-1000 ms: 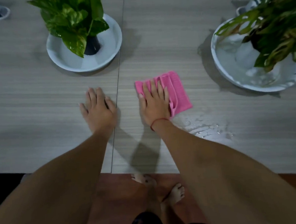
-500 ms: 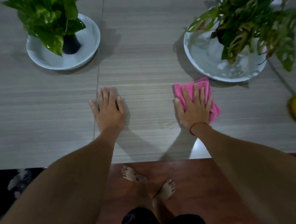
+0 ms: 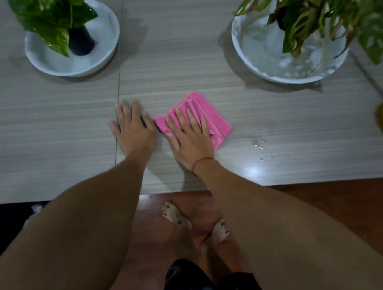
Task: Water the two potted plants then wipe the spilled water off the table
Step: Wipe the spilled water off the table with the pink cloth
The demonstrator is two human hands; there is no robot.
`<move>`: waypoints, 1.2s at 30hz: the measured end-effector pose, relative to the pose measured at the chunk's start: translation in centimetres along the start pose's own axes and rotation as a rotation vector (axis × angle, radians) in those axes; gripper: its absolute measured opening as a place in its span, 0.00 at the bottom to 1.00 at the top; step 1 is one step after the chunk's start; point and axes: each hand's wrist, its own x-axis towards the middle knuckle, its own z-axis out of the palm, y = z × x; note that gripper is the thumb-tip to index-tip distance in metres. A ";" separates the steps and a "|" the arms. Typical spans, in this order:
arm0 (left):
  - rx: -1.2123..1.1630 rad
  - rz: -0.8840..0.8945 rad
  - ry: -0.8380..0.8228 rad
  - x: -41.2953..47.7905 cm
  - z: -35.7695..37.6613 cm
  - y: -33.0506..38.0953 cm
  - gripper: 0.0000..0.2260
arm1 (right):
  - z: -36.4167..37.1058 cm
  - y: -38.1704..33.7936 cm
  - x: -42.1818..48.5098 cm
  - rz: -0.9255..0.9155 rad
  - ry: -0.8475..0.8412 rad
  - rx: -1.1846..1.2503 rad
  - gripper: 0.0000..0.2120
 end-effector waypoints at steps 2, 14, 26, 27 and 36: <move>-0.003 0.000 0.012 -1.4 0.1 0.4 0.23 | -0.3 1.6 -1.2 -0.022 0.004 -0.022 0.24; -0.023 0.006 0.007 -3.0 0.2 0.6 0.23 | -1.6 6.3 0.6 0.443 0.084 0.030 0.25; 0.043 0.034 -0.063 -3.7 0.4 5.7 0.26 | -2.9 9.7 -4.6 0.197 -0.014 -0.012 0.24; 0.047 0.104 -0.084 -4.4 1.0 7.3 0.26 | -3.3 11.3 -4.8 0.240 -0.014 -0.023 0.24; 0.002 0.096 -0.062 -6.0 3.1 9.9 0.26 | -4.3 15.8 -6.0 0.461 0.099 -0.011 0.25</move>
